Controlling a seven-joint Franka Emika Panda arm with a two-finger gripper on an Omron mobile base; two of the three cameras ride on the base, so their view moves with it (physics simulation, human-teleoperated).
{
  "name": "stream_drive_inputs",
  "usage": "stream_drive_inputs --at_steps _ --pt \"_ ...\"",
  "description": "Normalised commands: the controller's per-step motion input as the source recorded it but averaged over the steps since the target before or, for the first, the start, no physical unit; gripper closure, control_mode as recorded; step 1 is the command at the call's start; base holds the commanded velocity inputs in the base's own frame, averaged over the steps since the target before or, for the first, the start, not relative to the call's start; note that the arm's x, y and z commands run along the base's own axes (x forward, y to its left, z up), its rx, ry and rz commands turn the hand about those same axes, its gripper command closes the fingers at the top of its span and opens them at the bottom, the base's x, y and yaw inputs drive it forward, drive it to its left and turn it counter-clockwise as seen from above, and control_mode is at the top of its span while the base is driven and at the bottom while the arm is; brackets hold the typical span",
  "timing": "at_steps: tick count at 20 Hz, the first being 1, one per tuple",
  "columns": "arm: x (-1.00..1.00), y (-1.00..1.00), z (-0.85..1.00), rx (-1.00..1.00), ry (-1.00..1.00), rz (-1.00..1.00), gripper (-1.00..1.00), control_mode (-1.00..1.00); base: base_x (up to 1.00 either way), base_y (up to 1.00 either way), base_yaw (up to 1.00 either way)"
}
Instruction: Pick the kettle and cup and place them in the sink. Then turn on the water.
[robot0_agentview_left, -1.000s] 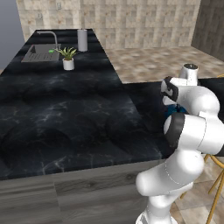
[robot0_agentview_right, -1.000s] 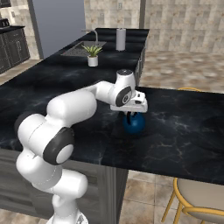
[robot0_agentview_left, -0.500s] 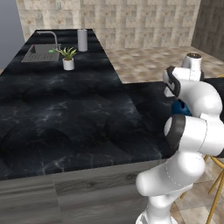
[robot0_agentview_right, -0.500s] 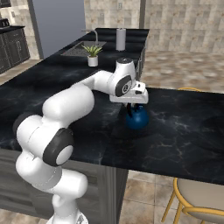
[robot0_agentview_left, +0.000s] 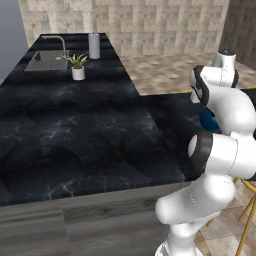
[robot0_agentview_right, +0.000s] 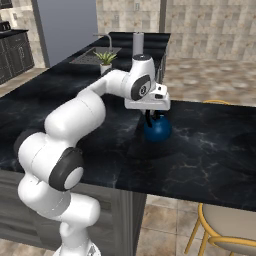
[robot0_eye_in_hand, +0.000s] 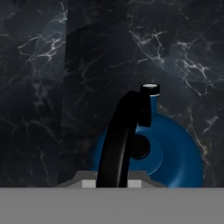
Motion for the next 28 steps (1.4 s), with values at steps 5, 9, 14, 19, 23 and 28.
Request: stream_drive_inputs --at_steps 5,9,14,19,23,28 --pt "-0.13 0.0 0.22 0.0 0.0 0.0 1.0 -1.0 0.0 0.0 0.0" --pt "-0.15 0.0 0.09 0.0 -0.02 0.0 1.0 -1.0 0.0 0.0 0.0" --pt "-0.13 0.0 0.25 0.0 -0.02 0.0 1.0 -1.0 0.0 0.0 0.0" --pt "-0.28 -0.03 0.29 0.0 -0.01 0.0 1.0 -1.0 0.0 0.0 0.0" --pt "-0.35 -0.01 0.28 0.0 0.0 0.0 1.0 -1.0 0.0 0.0 0.0" --pt "-0.35 0.0 0.19 0.04 0.0 0.0 1.0 -1.0 0.0 0.0 0.0"
